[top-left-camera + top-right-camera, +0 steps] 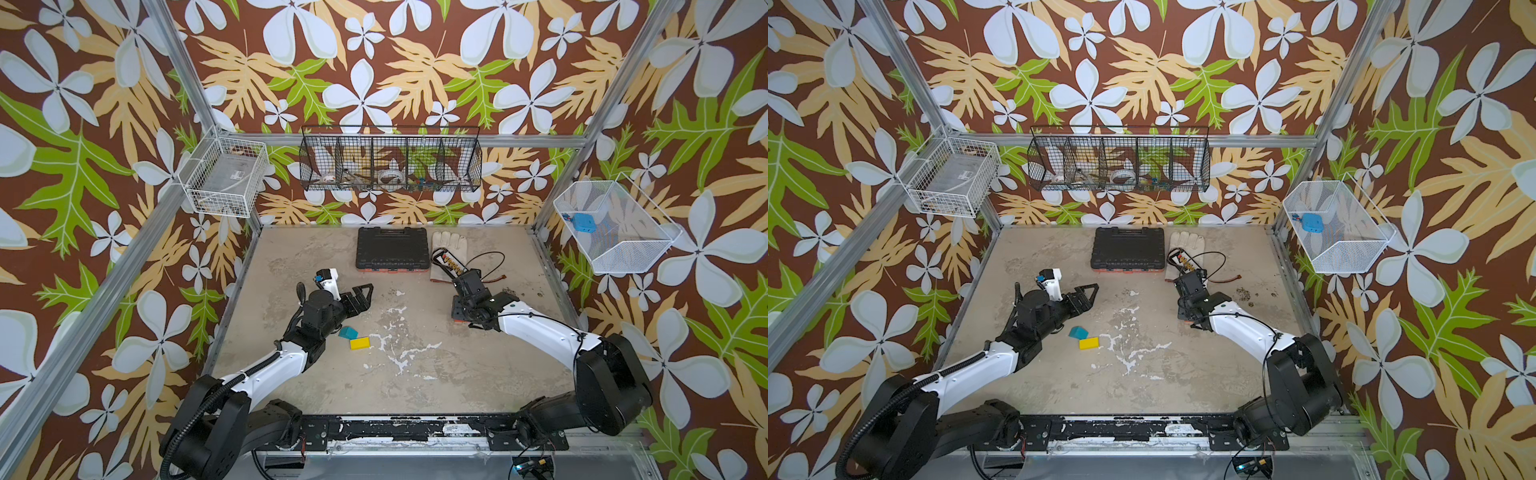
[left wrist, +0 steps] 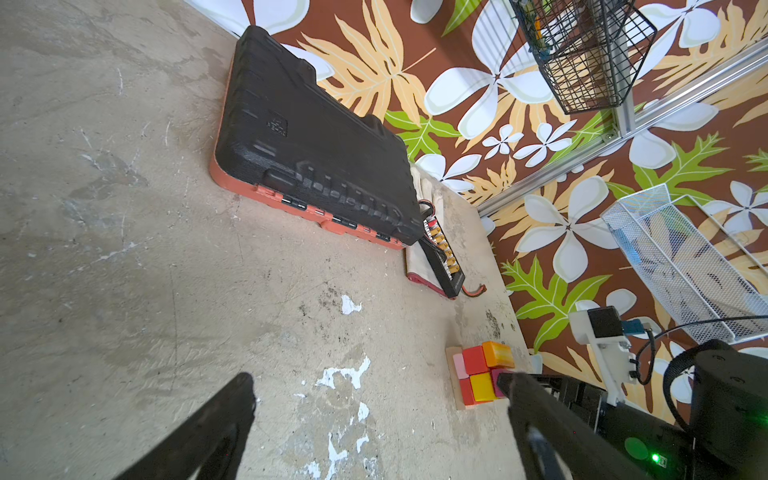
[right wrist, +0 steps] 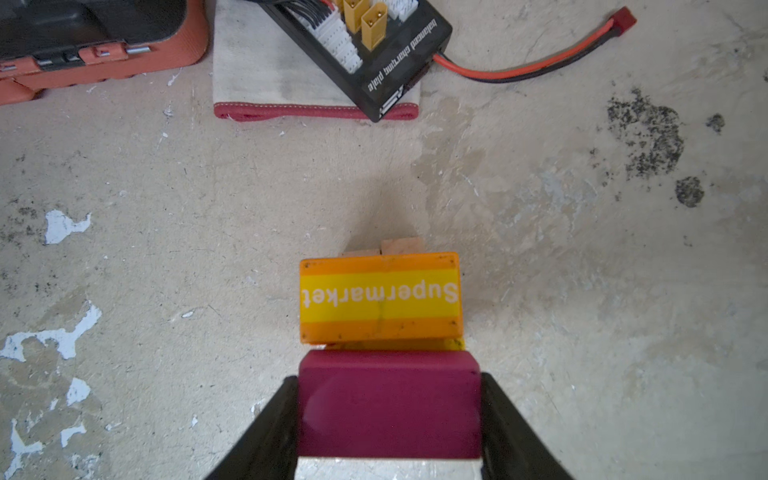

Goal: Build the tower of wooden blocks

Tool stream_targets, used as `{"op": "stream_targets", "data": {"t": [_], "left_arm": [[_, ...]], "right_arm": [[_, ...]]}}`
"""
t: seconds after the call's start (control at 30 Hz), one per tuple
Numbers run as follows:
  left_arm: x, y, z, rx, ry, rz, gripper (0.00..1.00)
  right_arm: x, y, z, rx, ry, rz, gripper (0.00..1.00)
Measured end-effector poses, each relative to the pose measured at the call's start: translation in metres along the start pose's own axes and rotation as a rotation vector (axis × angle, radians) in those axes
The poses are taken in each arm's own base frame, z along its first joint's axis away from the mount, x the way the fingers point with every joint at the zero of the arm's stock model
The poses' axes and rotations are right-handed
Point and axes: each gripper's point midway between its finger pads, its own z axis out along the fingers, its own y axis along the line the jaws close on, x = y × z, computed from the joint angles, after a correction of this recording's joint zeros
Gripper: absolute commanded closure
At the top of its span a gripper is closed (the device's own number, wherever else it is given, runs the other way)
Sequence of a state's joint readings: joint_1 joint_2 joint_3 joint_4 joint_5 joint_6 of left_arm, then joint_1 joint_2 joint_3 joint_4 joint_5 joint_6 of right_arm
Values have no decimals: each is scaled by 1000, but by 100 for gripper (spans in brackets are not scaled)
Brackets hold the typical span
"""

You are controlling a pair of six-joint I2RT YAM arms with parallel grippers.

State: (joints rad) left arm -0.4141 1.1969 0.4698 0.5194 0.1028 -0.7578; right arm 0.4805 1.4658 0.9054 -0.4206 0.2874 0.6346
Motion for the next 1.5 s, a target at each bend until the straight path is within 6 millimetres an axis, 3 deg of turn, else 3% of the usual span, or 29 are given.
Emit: {"op": "stream_targets", "data": {"t": [0.43,0.77,0.9,0.97,1.1,1.27,1.37,1.5], "left_arm": [[0,0,0,0,0,0,4],[0,0,0,-1,0,0,4],[-1,0,0,-2,-3,0,4],[-3,1,-2,-12,-15,0,4],[-14,4,-14,-43,-76,0,4],[-33,23,-44,-147,-219,-32,0],[-42,37,-64,-201,-313,-63,0],[-47,53,-84,-248,-406,-108,0]], "right_arm": [[1,-2,2,12,2,-9,29],[0,-3,2,14,3,-10,30],[-5,-4,-9,6,-15,-5,24],[-15,1,-24,-13,-66,-5,18],[-24,35,-67,-106,-176,-73,12],[-14,95,-110,-249,-269,-216,11],[2,133,-124,-313,-292,-311,11],[30,179,-124,-366,-284,-423,11]]}}
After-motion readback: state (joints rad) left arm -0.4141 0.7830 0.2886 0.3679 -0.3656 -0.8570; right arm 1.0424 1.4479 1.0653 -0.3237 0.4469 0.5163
